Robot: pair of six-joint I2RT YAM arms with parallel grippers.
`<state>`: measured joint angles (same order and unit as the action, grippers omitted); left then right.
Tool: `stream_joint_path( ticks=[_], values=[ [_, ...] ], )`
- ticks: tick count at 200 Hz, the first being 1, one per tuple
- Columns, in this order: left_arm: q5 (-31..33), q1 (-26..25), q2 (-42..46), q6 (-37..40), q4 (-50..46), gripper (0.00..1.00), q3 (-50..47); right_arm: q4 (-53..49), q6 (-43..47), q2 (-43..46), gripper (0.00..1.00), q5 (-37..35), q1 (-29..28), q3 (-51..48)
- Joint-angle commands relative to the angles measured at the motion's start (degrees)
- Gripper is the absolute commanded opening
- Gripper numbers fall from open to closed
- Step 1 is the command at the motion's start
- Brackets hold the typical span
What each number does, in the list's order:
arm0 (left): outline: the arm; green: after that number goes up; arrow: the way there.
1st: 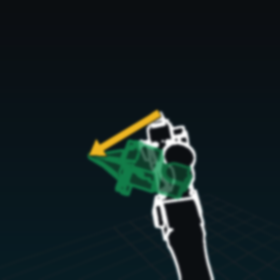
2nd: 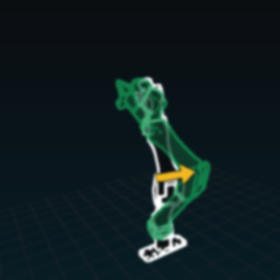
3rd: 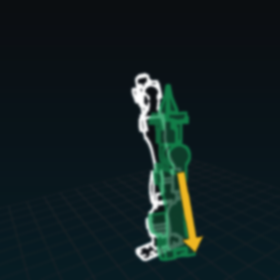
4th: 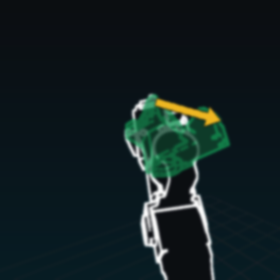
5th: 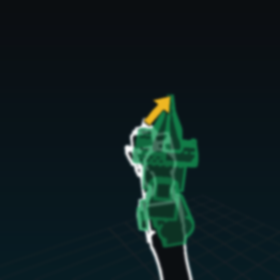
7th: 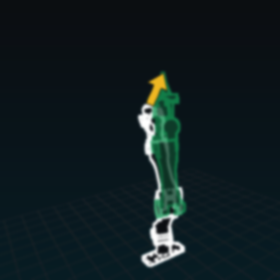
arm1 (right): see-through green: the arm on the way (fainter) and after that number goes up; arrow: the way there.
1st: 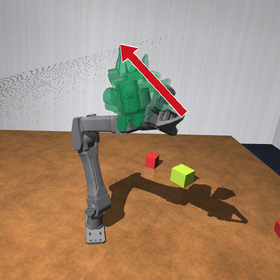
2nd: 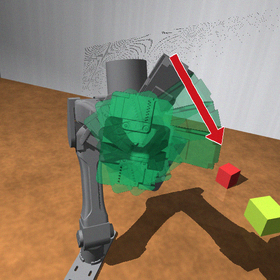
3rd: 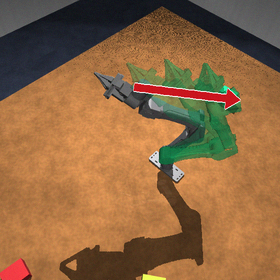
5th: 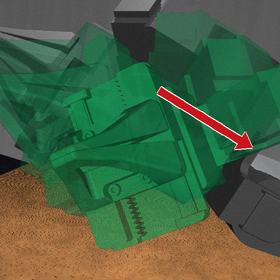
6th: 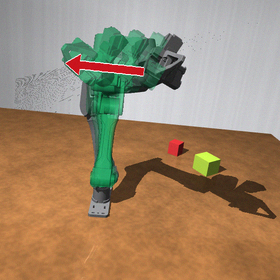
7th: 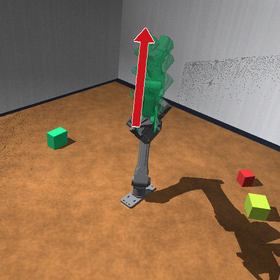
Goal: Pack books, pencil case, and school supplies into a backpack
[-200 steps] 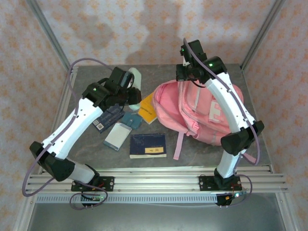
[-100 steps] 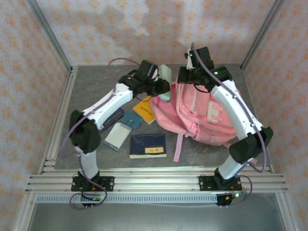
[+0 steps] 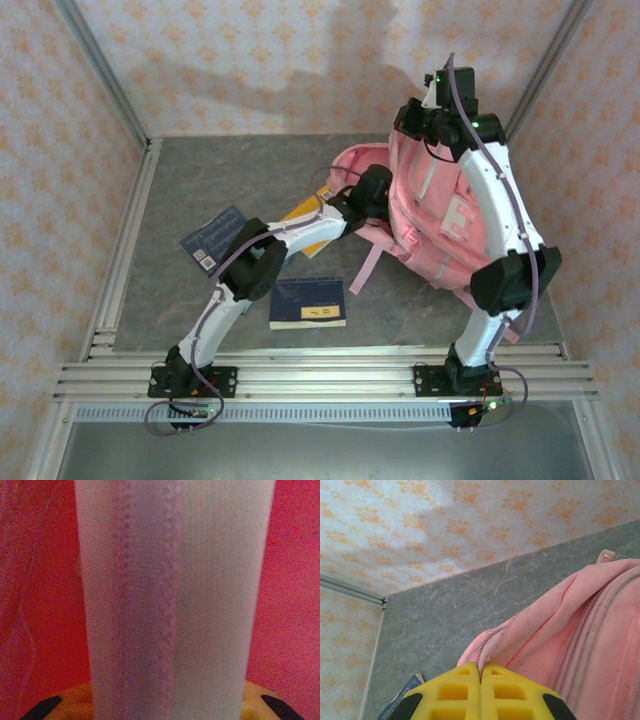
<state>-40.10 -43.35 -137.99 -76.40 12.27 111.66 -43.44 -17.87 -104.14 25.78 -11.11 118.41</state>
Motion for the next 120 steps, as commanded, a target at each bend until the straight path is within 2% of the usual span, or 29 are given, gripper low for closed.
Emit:
stream_joint_path(
  ticks=[1,19,55,78,86,95,105,120],
  values=[
    [-1.38,-2.3,-1.76,-6.21,9.44,0.28,3.57,8.38,-1.82,-3.95,0.0,3.58,0.64,8.68],
    [0.11,-3.8,-3.31,-7.6,11.48,0.28,4.5,7.85,-3.53,-9.63,0.0,5.25,1.01,15.66],
    [1.73,-4.72,-4.98,-9.21,13.43,0.31,5.37,3.61,-10.43,-25.87,0.0,15.51,0.48,41.48],
    [1.29,-4.8,-5.13,-8.02,12.27,0.37,6.57,1.52,-8.51,-26.56,0.0,16.87,-1.62,42.84],
    [0.97,-4.8,-5.03,-7.61,11.9,0.44,6.7,-2.01,-5.64,-25.93,0.0,15.69,-2.39,42.65],
    [0.45,-4.78,-4.64,-7.09,11.1,0.58,6.52,-7.18,-2.5,-24.85,0.0,12.84,-2.96,42.35],
    [-0.22,-4.73,-3.77,-5.85,9.46,0.71,5.99,-12.43,0.19,-23.05,0.0,7.77,-3.3,40.86],
    [-1.39,-4.65,-1.85,-2.95,5.77,0.85,5.1,-17.05,1.88,-18.47,0.0,-2.49,-3.46,34.92]
  ],
)
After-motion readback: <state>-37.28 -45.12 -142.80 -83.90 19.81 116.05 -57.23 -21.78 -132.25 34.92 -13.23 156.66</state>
